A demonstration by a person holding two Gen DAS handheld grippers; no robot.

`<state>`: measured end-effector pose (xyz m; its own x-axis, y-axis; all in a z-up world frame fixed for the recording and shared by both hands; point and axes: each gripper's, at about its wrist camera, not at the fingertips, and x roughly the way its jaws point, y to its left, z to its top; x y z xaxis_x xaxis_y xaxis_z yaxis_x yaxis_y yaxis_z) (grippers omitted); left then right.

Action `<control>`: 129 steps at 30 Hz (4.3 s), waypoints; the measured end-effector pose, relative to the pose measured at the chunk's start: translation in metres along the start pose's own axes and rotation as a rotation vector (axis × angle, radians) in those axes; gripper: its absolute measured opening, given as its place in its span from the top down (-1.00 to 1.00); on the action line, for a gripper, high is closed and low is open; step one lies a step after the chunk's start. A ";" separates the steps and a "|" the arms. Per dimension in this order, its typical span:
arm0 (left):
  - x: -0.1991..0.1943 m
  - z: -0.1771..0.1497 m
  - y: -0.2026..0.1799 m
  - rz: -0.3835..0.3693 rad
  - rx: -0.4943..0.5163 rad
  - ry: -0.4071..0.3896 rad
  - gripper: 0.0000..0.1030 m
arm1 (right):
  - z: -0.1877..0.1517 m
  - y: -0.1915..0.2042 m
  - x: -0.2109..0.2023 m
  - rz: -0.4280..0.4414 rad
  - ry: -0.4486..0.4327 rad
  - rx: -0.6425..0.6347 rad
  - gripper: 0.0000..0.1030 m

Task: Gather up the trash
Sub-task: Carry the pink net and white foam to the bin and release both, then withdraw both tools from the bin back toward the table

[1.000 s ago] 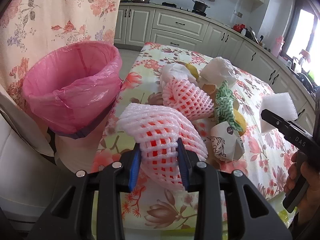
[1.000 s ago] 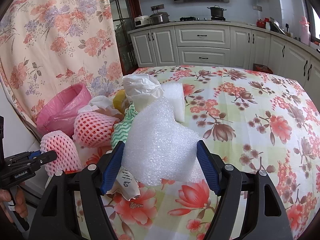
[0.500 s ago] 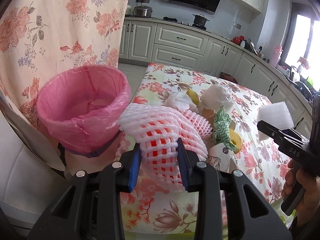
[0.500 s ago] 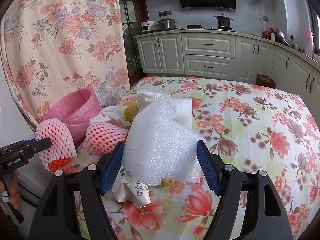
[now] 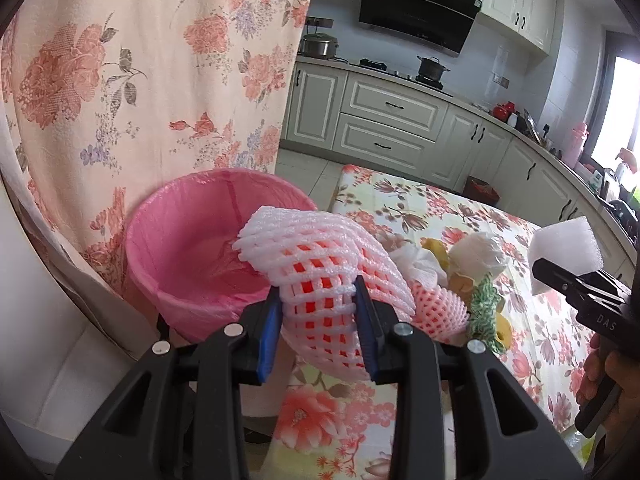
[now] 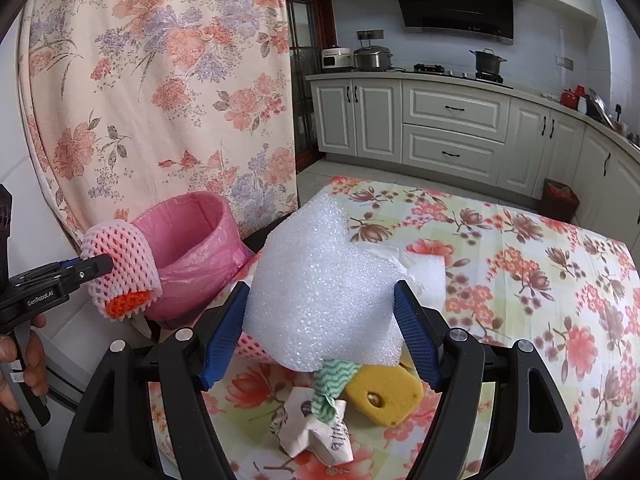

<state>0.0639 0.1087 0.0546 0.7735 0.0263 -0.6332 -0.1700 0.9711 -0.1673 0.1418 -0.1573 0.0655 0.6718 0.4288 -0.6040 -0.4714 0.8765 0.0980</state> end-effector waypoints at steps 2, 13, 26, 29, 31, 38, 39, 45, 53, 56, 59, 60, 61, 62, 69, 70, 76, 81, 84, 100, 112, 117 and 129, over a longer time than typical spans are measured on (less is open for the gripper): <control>-0.002 0.009 0.010 0.019 -0.007 -0.014 0.36 | 0.010 0.010 0.005 0.015 0.000 -0.016 -0.34; 0.000 0.046 0.059 0.110 -0.062 -0.052 0.33 | 0.061 0.088 0.051 0.127 0.017 -0.109 -0.34; 0.011 0.062 0.106 0.181 -0.123 -0.057 0.25 | 0.092 0.153 0.124 0.241 0.095 -0.136 -0.35; 0.012 0.063 0.112 0.190 -0.129 -0.055 0.23 | 0.095 0.162 0.137 0.247 0.117 -0.146 -0.36; 0.014 0.065 0.116 0.191 -0.131 -0.053 0.22 | 0.096 0.166 0.145 0.248 0.128 -0.152 -0.36; 0.023 0.067 0.123 0.190 -0.142 -0.042 0.20 | 0.095 0.176 0.162 0.252 0.152 -0.171 -0.38; 0.024 0.067 0.124 0.190 -0.144 -0.040 0.13 | 0.095 0.176 0.164 0.250 0.152 -0.175 -0.43; 0.028 0.070 0.127 0.184 -0.153 -0.041 -0.09 | 0.097 0.172 0.170 0.223 0.155 -0.182 -0.55; 0.022 0.063 0.123 0.171 -0.157 -0.044 -0.16 | 0.095 0.152 0.159 0.197 0.133 -0.147 -0.55; 0.017 0.060 0.119 0.166 -0.154 -0.050 -0.24 | 0.092 0.143 0.146 0.180 0.112 -0.146 -0.56; 0.009 0.055 0.113 0.161 -0.150 -0.061 -0.28 | 0.089 0.130 0.131 0.165 0.088 -0.134 -0.57; 0.007 0.054 0.110 0.158 -0.150 -0.064 -0.30 | 0.088 0.125 0.125 0.157 0.078 -0.130 -0.57; 0.005 0.053 0.107 0.155 -0.149 -0.067 -0.31 | 0.087 0.120 0.119 0.150 0.069 -0.124 -0.58; 0.003 0.052 0.104 0.151 -0.148 -0.070 -0.33 | 0.085 0.114 0.114 0.143 0.062 -0.118 -0.59; -0.005 0.042 0.078 0.118 -0.128 -0.077 -0.38 | 0.073 0.069 0.074 0.077 0.017 -0.077 -0.59; -0.005 0.040 0.073 0.110 -0.123 -0.075 -0.38 | 0.071 0.063 0.069 0.068 0.012 -0.068 -0.60; -0.003 0.028 0.042 0.065 -0.090 -0.053 -0.40 | 0.053 0.025 0.043 0.018 -0.002 -0.019 -0.63; -0.003 0.018 0.022 0.037 -0.066 -0.038 -0.41 | 0.036 -0.001 0.026 -0.016 -0.006 0.020 -0.63; -0.005 0.013 0.011 0.025 -0.054 -0.031 -0.43 | 0.025 -0.015 0.016 -0.033 -0.007 0.040 -0.64; -0.004 -0.007 -0.038 -0.048 0.015 0.005 -0.46 | -0.025 -0.065 -0.016 -0.101 0.015 0.116 -0.64; 0.004 -0.014 -0.062 -0.091 0.056 0.033 -0.46 | -0.057 -0.090 -0.019 -0.117 0.053 0.170 -0.64; 0.012 -0.018 -0.072 -0.114 0.074 0.052 -0.46 | -0.067 -0.095 -0.015 -0.120 0.069 0.183 -0.64; 0.035 -0.043 -0.111 -0.189 0.137 0.134 -0.46 | -0.091 -0.101 0.004 -0.127 0.142 0.181 -0.64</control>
<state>0.0835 -0.0087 0.0183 0.6942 -0.1810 -0.6967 0.0609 0.9792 -0.1937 0.1396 -0.2644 -0.0188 0.6262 0.2894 -0.7240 -0.2705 0.9515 0.1464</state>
